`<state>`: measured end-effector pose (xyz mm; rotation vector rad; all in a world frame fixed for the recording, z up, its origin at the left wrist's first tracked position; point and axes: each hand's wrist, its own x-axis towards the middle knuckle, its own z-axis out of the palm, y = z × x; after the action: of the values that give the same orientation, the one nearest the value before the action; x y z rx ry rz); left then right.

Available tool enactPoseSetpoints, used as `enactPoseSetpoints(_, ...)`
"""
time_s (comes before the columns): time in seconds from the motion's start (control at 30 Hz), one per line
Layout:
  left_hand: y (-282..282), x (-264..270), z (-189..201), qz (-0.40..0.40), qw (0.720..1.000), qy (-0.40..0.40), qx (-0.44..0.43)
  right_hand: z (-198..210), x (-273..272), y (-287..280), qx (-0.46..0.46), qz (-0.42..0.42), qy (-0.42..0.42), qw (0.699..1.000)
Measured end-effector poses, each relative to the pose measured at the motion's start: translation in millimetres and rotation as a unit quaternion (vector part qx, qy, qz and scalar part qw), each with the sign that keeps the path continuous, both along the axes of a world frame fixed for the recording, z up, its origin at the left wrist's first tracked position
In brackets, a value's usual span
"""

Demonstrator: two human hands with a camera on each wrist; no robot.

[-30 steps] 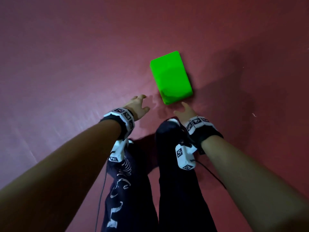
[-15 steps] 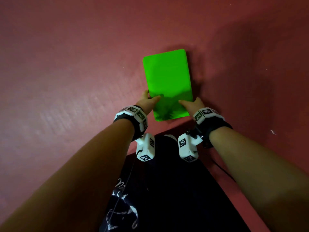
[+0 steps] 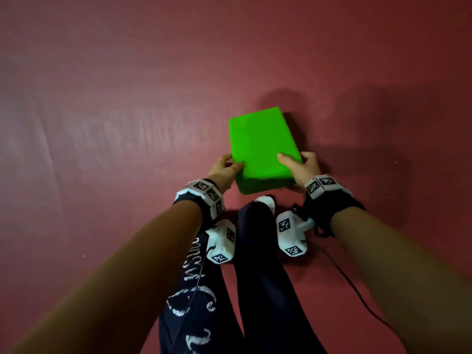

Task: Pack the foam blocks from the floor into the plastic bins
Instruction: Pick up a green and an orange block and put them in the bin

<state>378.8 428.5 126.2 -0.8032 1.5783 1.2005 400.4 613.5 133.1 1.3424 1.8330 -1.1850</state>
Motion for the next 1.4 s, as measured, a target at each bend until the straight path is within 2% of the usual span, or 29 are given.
enactPoseSetpoints(0.17,-85,15,52,0.044,0.997,0.018,-0.067,59,-41,-71,-0.001,0.179,-0.01,0.984)
enactPoseSetpoints(0.27,-147,24,74,0.082,0.99,0.045,-0.102,85,-58,-127,0.013,0.297,-0.01,0.955)
enactPoseSetpoints(0.4,-226,56,92,0.077,0.986,0.07,-0.13,102,-63,-208,0.028,0.413,0.0,0.91)
enactPoseSetpoints(0.47,-266,75,95,0.098,0.983,0.06,-0.142,107,-58,-248,0.037,0.453,-0.002,0.891)
enactPoseSetpoints(0.67,-396,138,94,0.235,0.959,0.03,-0.154,121,-26,-385,0.038,0.553,-0.018,0.832)
enactPoseSetpoints(0.83,-495,195,112,0.34,0.929,0.012,-0.144,131,1,-513,0.061,0.63,-0.057,0.772)
enactPoseSetpoints(0.97,-577,251,127,0.399,0.9,-0.005,-0.173,146,22,-630,0.066,0.707,-0.054,0.702)
enactPoseSetpoints(1.03,-596,257,129,0.41,0.893,-0.003,-0.183,152,20,-660,0.057,0.733,-0.051,0.675)
enactPoseSetpoints(1.1,-636,277,134,0.46,0.867,-0.015,-0.192,157,31,-720,0.033,0.775,-0.037,0.63)
enactPoseSetpoints(1.2,-675,292,134,0.508,0.84,-0.013,-0.189,163,36,-794,0.016,0.813,-0.022,0.582)
enactPoseSetpoints(1.3,-712,298,137,0.552,0.811,-0.022,-0.194,166,37,-856,0.018,0.839,-0.019,0.544)
enactPoseSetpoints(1.4,-753,301,141,0.608,0.768,-0.03,-0.201,170,34,-915,0.027,0.862,-0.02,0.506)
